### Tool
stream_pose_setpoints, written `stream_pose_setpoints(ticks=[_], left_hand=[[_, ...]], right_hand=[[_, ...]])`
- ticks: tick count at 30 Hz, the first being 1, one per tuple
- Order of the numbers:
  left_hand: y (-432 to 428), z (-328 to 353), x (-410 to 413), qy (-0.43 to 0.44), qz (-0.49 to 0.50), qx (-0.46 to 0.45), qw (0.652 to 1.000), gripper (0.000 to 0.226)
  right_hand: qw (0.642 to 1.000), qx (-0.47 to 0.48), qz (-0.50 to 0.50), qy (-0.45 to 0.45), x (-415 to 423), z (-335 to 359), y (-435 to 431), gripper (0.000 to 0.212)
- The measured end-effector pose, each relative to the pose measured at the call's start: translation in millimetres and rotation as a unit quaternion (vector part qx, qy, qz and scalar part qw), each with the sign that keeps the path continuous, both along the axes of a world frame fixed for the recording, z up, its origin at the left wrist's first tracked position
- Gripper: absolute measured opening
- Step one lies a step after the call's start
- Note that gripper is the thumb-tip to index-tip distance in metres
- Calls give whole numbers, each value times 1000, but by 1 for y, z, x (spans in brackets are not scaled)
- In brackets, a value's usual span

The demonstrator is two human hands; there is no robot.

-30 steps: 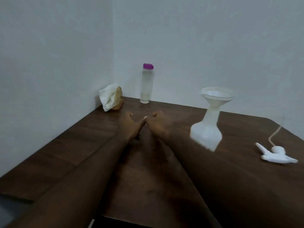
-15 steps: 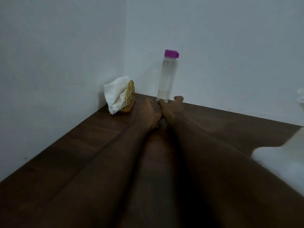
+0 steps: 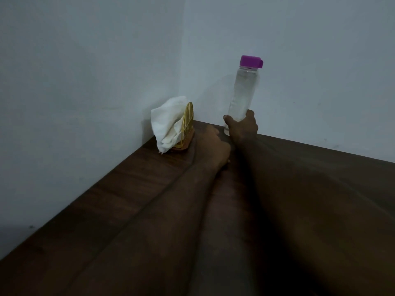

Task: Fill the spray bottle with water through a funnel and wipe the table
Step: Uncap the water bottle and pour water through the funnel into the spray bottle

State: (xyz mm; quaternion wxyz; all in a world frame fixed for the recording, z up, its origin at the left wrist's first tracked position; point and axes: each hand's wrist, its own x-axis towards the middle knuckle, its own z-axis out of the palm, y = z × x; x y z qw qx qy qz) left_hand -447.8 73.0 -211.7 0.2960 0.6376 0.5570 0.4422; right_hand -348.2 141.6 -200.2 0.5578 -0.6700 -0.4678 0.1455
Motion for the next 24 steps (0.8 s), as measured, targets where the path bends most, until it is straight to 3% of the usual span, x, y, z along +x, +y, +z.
stream_pose_setpoints(ticks=[7,9,11,12,13,15,17,20,23,24], left_hand=[[-17,8,1,-59,10,41,997,28],[-29,10,1,-93,-23,25,995,32],[-43,11,1,-108,-58,21,992,34],[-53,12,1,-115,-68,19,991,34],[-64,13,0,-124,-76,13,989,33],[-87,14,0,-140,-87,6,986,31],[-106,13,-1,-150,-93,2,984,26],[-139,12,0,-158,-109,-17,981,24],[-169,11,2,-158,-125,-23,979,21],[-180,11,3,-152,-133,-21,979,15]], right_hand=[[996,-44,53,-56,3,-2,-52,58],[991,-74,43,-106,3,1,-73,48],[981,-104,44,-160,4,0,-83,24],[983,-111,37,-138,0,3,-100,19],[985,-117,38,-117,-3,7,-114,19],[971,-114,69,-199,4,8,-136,33],[968,-127,65,-205,10,4,-161,43],[968,-115,124,-186,18,6,-204,41],[966,-98,166,-174,24,14,-259,17],[968,-103,163,-160,26,16,-280,20]])
